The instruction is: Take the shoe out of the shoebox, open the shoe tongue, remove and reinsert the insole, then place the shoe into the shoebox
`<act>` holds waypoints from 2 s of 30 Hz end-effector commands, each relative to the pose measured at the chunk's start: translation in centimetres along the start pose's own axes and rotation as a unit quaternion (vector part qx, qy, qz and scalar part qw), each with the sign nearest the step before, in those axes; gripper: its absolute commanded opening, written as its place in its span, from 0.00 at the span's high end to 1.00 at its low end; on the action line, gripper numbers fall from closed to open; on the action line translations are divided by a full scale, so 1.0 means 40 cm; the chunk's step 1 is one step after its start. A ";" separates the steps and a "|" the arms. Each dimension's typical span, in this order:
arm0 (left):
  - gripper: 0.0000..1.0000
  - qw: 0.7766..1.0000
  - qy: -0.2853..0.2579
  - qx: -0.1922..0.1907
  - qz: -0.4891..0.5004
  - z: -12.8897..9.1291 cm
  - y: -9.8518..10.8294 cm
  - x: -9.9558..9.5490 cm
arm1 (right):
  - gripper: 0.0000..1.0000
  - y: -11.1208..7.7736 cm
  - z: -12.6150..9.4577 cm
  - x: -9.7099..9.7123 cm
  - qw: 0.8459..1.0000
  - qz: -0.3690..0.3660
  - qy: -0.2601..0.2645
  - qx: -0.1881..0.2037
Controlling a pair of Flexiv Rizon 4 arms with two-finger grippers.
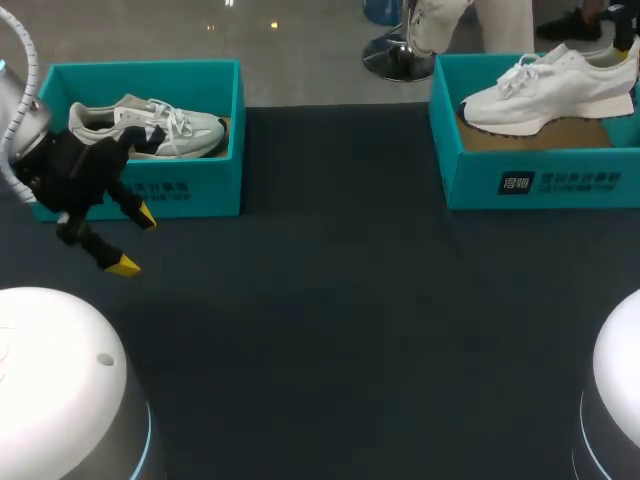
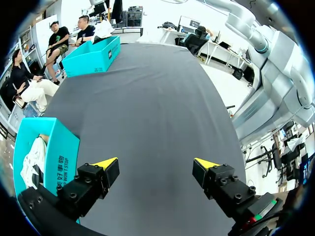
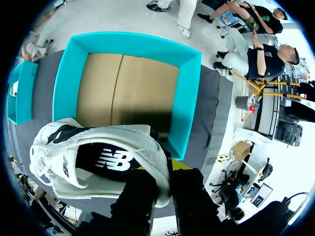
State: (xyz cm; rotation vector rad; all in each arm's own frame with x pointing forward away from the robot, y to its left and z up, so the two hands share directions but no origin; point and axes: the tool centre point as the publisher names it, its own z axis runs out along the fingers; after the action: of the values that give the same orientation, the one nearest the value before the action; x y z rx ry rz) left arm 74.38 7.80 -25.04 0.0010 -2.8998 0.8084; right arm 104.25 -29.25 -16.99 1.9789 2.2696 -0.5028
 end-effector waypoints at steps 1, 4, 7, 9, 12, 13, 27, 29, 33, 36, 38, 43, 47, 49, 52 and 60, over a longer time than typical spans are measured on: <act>0.00 1.000 0.000 -0.001 0.000 0.000 0.000 0.000 | 1.00 0.000 -0.005 -0.004 1.000 0.000 0.001 0.001; 0.00 1.000 0.000 -0.001 0.000 0.000 0.000 0.000 | 1.00 0.000 -0.005 -0.004 1.000 0.000 0.001 0.001; 0.00 1.000 0.000 -0.001 0.000 0.000 0.000 0.000 | 1.00 0.007 -0.001 -0.018 1.000 0.015 0.006 0.000; 0.00 1.000 0.000 -0.001 0.000 0.000 0.000 0.000 | 1.00 0.010 -0.001 -0.027 1.000 0.022 0.009 -0.004; 0.00 1.000 0.000 -0.001 0.000 0.000 0.000 0.000 | 1.00 0.010 0.000 -0.037 0.999 0.035 0.002 -0.001; 0.00 1.000 0.000 -0.001 0.000 0.000 0.000 0.000 | 1.00 0.011 0.000 -0.039 0.999 0.040 0.000 0.000; 0.00 1.000 0.000 -0.001 0.000 0.000 0.000 0.000 | 1.00 0.024 0.044 -0.046 0.995 0.097 -0.007 -0.018; 0.00 1.000 0.000 -0.001 0.000 0.000 0.000 0.000 | 1.00 0.023 0.047 -0.051 0.994 0.102 -0.001 -0.023; 0.00 1.000 0.000 -0.001 0.000 0.000 0.000 0.000 | 1.00 0.021 0.047 -0.055 0.994 0.104 -0.002 -0.023; 0.00 1.000 0.000 -0.001 0.000 0.000 0.000 0.000 | 1.00 0.024 0.060 -0.056 0.994 0.104 -0.001 -0.024; 0.00 1.000 0.000 -0.001 0.000 0.000 0.000 0.000 | 1.00 0.026 0.070 -0.054 0.994 0.105 0.002 -0.025; 0.00 1.000 0.000 -0.001 0.000 0.000 0.000 0.000 | 1.00 0.033 0.094 -0.046 0.994 0.104 0.011 -0.026; 0.00 1.000 0.000 -0.001 0.000 0.000 0.000 0.000 | 1.00 0.042 0.120 -0.044 0.994 0.106 0.016 -0.024; 0.00 1.000 0.000 -0.001 0.000 0.000 0.000 0.000 | 1.00 0.044 0.129 -0.045 0.994 0.108 0.019 -0.024; 0.00 1.000 0.000 -0.001 0.000 0.000 0.000 0.000 | 1.00 0.047 0.142 -0.047 0.994 0.109 0.025 -0.021; 0.00 1.000 0.000 -0.001 0.000 0.000 0.000 0.000 | 1.00 0.052 0.180 -0.054 0.993 0.115 0.031 -0.011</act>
State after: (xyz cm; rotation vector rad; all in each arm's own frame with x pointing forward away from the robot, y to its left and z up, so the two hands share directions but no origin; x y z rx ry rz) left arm 74.38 7.79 -25.04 0.0008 -2.8997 0.8084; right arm 105.07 -32.92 -23.25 2.2243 2.0281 -0.3944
